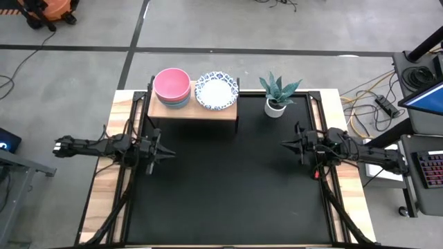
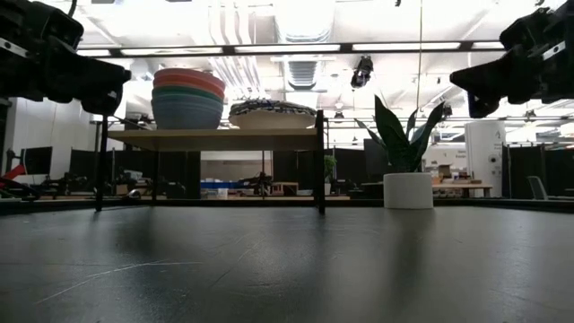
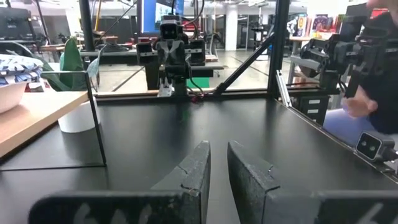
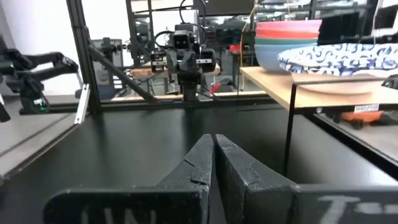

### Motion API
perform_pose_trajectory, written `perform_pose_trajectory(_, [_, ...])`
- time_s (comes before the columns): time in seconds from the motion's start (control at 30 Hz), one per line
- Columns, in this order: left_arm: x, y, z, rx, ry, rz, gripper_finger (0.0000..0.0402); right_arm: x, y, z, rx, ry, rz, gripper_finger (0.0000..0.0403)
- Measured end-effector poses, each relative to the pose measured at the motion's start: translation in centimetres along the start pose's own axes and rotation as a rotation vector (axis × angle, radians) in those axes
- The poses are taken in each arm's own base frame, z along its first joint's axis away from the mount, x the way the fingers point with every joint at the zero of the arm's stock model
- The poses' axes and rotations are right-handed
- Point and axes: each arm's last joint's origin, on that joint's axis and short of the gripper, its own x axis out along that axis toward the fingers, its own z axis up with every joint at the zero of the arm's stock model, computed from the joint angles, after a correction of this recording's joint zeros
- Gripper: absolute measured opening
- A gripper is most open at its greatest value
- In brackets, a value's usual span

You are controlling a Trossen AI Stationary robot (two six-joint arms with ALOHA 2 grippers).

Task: Place and stack bowls onto a shelf
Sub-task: Return to Home Position

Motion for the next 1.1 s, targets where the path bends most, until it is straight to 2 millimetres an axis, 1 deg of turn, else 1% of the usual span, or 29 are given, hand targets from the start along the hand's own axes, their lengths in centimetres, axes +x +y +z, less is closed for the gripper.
perform_pose_trajectory(1.1, [0.01, 0.00, -0.01, 0.001, 0.002, 0.000, 0.0037, 0.03, -0.01, -0.12, 0.014, 0.012, 0.000, 0.0009])
